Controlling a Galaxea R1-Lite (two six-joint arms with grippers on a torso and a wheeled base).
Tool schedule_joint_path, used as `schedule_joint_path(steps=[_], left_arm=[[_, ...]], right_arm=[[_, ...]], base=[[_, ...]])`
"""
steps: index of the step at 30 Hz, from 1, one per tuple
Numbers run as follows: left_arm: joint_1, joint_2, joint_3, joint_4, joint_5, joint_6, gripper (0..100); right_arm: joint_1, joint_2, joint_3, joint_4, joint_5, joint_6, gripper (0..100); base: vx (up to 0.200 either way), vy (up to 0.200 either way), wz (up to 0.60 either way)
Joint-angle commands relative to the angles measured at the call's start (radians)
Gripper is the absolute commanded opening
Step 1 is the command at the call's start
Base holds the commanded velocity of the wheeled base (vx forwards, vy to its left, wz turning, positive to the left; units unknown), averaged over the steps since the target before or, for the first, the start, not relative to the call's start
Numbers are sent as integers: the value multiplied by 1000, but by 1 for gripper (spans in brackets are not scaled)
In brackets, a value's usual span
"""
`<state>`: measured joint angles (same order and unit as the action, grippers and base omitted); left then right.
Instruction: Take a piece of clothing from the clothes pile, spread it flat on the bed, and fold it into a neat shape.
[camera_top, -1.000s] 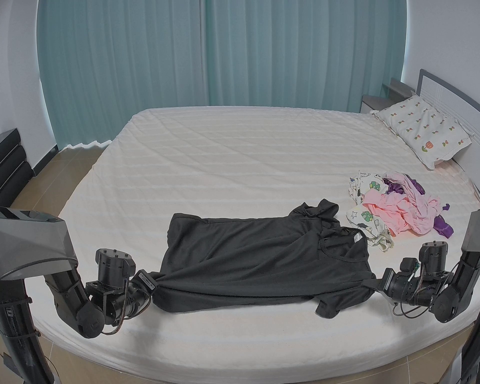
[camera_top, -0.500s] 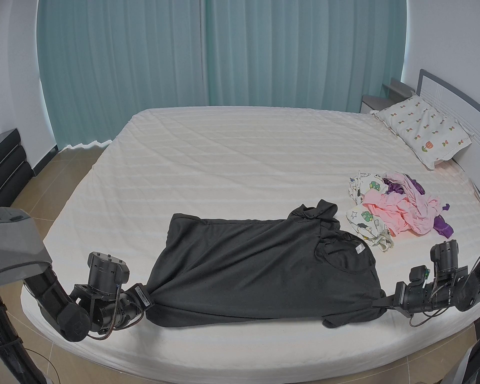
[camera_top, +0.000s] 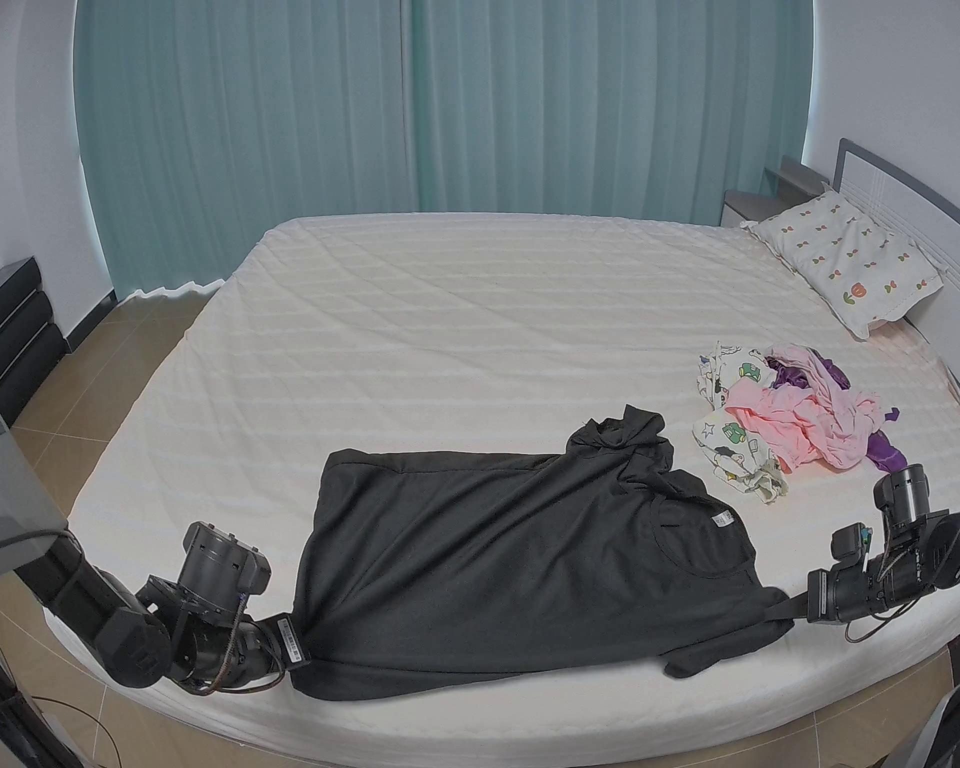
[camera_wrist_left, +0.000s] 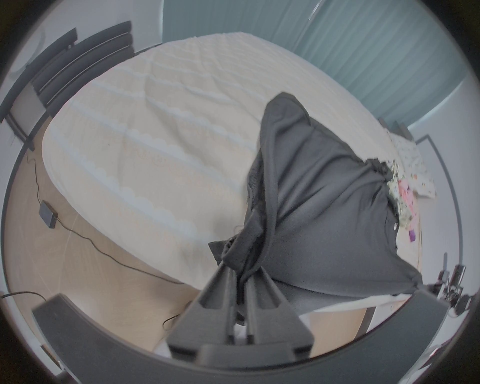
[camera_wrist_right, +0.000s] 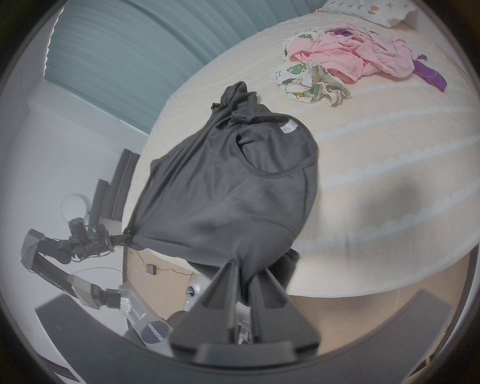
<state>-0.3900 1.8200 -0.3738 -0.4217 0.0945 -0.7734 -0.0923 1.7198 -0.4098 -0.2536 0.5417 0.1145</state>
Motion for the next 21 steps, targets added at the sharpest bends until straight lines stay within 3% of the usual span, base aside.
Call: schedule_joint_path(steps=[1,7,12,17,21], left_arm=[[-33,88,13,1,-2,19,100],[-20,76,-11,0,-2,13,100],[42,58,-66,-42,1,-10,100],[88,117,-63,-243,-5,-37,100],[111,185,-112,-312,2,-35,100]], right_arm=[[-9,93,-1,7,-23,-49,100],[-27,90,-15,2,-35,-52,100],[-27,136,-27,-65,-37,-30,100],[-17,221,-26,-225,-46,76,100],[11,245,-23,-326,-86,160,100]], base=[[0,0,0],[0,0,0],[0,0,0],[0,0,0],[0,0,0]])
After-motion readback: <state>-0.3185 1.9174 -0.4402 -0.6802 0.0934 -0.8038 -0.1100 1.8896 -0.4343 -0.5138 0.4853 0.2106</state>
